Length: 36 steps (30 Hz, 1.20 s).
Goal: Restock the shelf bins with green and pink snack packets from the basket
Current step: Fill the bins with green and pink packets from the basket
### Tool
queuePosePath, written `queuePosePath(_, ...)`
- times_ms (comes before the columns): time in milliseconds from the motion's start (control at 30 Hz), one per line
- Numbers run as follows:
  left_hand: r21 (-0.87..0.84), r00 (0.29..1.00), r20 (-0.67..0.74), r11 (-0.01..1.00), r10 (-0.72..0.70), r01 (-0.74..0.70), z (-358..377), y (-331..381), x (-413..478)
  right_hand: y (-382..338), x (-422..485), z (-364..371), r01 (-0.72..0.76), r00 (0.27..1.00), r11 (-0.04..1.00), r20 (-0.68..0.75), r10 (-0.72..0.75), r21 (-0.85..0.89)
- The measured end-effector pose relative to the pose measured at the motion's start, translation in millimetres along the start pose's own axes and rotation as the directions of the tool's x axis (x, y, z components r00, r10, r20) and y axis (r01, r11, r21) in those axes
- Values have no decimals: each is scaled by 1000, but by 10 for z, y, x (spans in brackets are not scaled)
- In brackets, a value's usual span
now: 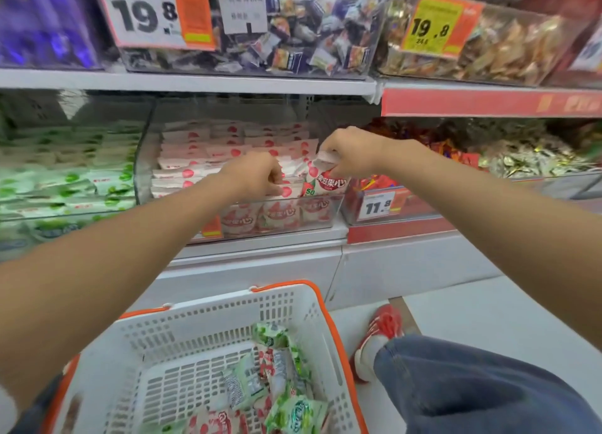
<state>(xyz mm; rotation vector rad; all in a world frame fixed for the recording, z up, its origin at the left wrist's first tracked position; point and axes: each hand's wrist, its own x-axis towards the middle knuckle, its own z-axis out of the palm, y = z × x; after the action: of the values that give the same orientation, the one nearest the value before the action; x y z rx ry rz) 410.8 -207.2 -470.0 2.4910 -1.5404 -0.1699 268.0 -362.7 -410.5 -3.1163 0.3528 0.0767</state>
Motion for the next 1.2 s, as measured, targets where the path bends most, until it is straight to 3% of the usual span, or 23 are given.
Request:
queuePosePath(167,-9,1000,-20,1000,4,-4,-23,-28,-26,-36,37,37,-38,994,998,105,33,41)
queuePosePath(400,-44,1000,3,999,-4,5,-39,-12,-23,-183,225,208,10,979,992,201,16,-125)
queuePosePath(467,-40,1000,-2,999,1,-1,-37,-18,-14,-158,278,248,1,973,996,231,19,-88)
queuePosePath(633,-54,1000,18,998,23,-22,-48,-10,-8,-24,332,54,-119,927,970,374,32,211)
queuePosePath(900,-31,996,85,999,40,-37,-63,3,87,-47,475,275,-140,900,980,430,68,139)
queuePosePath(1067,-70,995,40,993,94,-92,-43,24,106,-17,449,20,-346,801,872,593,82,346)
queuePosePath(1200,-26,994,36,995,101,-100,-3,-17,104,-59,475,-30,-361,778,886,617,116,290)
